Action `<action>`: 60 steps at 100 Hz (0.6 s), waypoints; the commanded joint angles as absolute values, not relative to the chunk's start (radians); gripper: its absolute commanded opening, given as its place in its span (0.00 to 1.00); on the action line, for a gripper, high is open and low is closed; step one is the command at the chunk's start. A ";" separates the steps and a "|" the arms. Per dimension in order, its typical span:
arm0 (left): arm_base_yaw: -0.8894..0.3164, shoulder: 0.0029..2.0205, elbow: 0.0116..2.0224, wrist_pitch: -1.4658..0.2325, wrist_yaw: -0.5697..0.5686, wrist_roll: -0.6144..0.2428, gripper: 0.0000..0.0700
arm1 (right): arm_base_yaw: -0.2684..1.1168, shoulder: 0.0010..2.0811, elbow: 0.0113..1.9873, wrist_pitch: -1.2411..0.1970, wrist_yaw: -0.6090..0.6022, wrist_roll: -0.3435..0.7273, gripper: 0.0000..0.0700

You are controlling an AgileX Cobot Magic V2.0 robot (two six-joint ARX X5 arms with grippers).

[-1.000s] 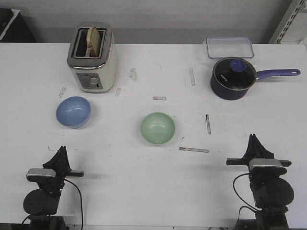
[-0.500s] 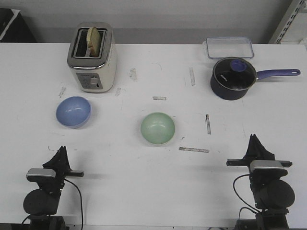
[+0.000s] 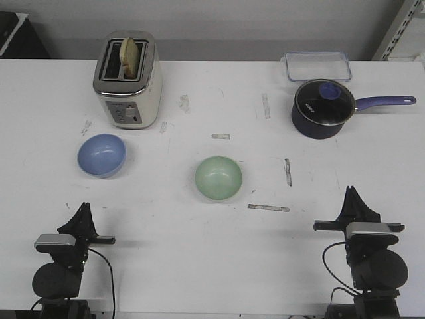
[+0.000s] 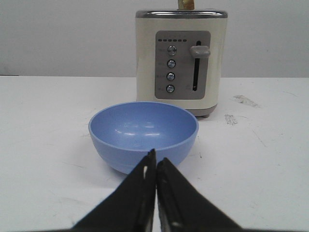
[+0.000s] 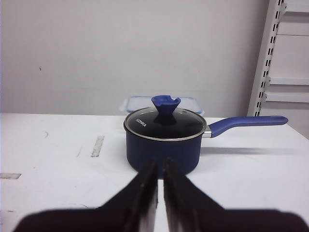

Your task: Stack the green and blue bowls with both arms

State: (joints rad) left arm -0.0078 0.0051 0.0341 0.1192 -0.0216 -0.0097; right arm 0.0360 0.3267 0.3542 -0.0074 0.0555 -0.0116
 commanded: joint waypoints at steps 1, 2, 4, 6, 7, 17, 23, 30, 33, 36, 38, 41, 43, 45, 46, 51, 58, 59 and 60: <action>-0.007 0.005 0.017 0.134 -0.024 -0.013 0.00 | 0.034 0.326 0.357 0.007 0.054 -0.016 0.02; -0.007 0.005 0.017 0.135 -0.024 -0.011 0.00 | 0.034 0.326 0.357 0.007 0.054 -0.016 0.02; -0.007 0.005 0.020 0.136 -0.024 -0.007 0.00 | 0.034 0.326 0.357 0.007 0.054 -0.016 0.02; -0.007 0.005 0.023 0.136 -0.024 -0.002 0.00 | 0.034 0.326 0.357 0.007 0.054 -0.016 0.02; -0.007 0.005 0.025 0.136 -0.024 0.001 0.00 | 0.034 0.326 0.357 0.007 0.054 -0.016 0.02; -0.007 0.006 0.052 0.134 -0.024 0.052 0.00 | 0.034 0.326 0.357 0.007 0.054 -0.016 0.02; -0.007 0.006 0.073 0.129 -0.024 0.076 0.00 | 0.034 0.326 0.357 0.007 0.054 -0.016 0.02; -0.007 0.009 0.099 0.125 -0.024 0.088 0.00 | 0.034 0.326 0.357 0.007 0.054 -0.016 0.02; -0.007 0.014 0.111 0.123 -0.025 0.091 0.00 | 0.034 0.326 0.357 0.007 0.054 -0.016 0.02; -0.007 0.021 0.123 0.123 -0.026 0.090 0.00 | 0.034 0.326 0.357 0.007 0.054 -0.016 0.02; -0.007 0.027 0.130 0.122 -0.026 0.090 0.00 | 0.034 0.326 0.357 0.007 0.054 -0.016 0.02; -0.007 0.037 0.142 0.119 -0.027 0.089 0.00 | 0.034 0.326 0.357 0.007 0.054 -0.016 0.02; -0.007 0.044 0.151 0.119 -0.027 0.088 0.00 | 0.034 0.326 0.357 0.007 0.054 -0.016 0.02; -0.007 0.053 0.159 0.118 -0.027 0.087 0.00 | 0.034 0.326 0.357 0.007 0.054 -0.016 0.02; -0.007 0.058 0.163 0.117 -0.027 0.086 0.00 | 0.034 0.326 0.357 0.007 0.054 -0.016 0.02; -0.007 0.083 0.188 0.105 -0.027 0.086 0.00 | 0.034 0.326 0.357 0.007 0.054 -0.016 0.02; -0.007 0.128 0.226 0.081 -0.027 0.085 0.00 | 0.034 0.326 0.357 0.007 0.054 -0.016 0.02; -0.007 0.135 0.231 0.078 -0.027 0.085 0.00 | 0.034 0.326 0.357 0.007 0.054 -0.016 0.02; -0.007 0.142 0.237 0.074 -0.027 0.085 0.00 | 0.034 0.326 0.357 0.007 0.054 -0.016 0.02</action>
State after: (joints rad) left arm -0.0078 0.1089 0.1978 0.0772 -0.0235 0.0700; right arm 0.0360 0.3267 0.3542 -0.0074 0.0555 -0.0116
